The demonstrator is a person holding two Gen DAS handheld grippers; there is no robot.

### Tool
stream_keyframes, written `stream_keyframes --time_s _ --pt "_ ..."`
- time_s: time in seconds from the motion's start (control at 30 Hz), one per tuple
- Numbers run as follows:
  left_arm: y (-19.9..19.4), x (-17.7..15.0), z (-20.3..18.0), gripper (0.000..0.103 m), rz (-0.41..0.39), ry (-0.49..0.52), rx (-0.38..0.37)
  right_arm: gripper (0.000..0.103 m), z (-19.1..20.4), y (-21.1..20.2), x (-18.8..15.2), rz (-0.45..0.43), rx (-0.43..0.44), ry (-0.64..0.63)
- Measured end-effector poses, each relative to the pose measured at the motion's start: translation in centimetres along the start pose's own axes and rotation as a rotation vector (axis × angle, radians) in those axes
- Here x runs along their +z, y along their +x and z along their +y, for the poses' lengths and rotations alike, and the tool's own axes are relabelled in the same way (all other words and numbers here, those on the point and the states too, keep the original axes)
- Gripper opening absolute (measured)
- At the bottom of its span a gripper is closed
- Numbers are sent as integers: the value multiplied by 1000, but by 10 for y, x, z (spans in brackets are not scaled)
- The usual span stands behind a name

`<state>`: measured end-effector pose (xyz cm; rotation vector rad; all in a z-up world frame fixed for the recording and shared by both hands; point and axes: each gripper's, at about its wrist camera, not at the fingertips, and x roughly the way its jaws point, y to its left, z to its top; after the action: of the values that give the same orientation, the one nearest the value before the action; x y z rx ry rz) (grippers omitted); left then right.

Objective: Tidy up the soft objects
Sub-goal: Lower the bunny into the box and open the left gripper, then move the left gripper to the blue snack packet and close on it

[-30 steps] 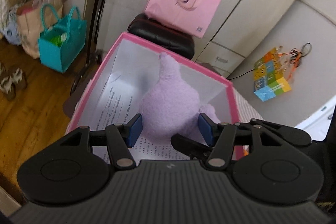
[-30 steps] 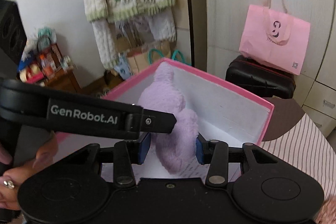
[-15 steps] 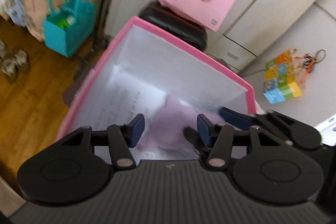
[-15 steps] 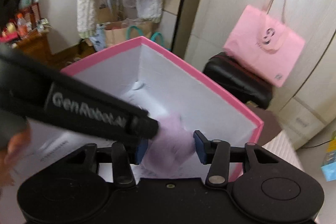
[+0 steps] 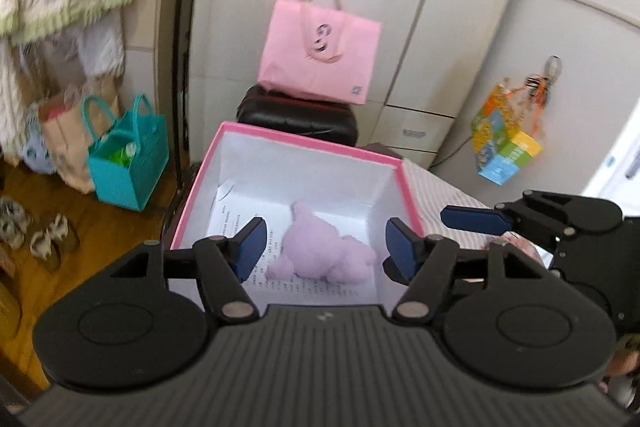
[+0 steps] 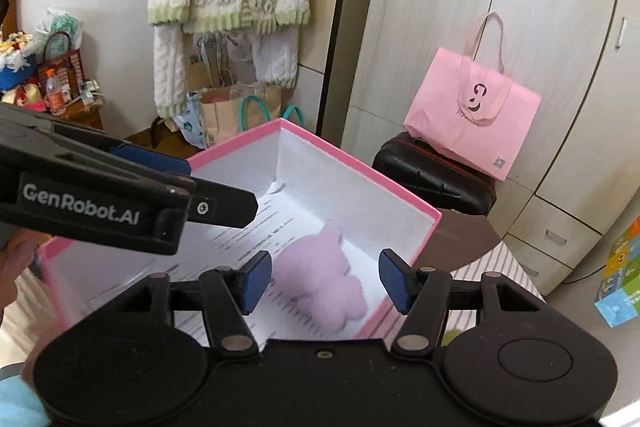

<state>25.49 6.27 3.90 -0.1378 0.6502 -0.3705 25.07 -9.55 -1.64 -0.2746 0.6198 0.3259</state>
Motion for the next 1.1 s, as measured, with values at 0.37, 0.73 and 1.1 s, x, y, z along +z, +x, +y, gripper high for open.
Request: stream_keyframes --time_s 0.37,0.73,1.1 --pt "-80 -27 -46 72 -88 150 -63 68 5 -79 -30 -38 -32 9" --pt "-115 -66 -85 81 -33 262 -162 79 3 -155 -84 -50 30 4" --pt "-75 -101 -138 81 145 336 -341 95 -19 -188 -169 -54 -19 36"
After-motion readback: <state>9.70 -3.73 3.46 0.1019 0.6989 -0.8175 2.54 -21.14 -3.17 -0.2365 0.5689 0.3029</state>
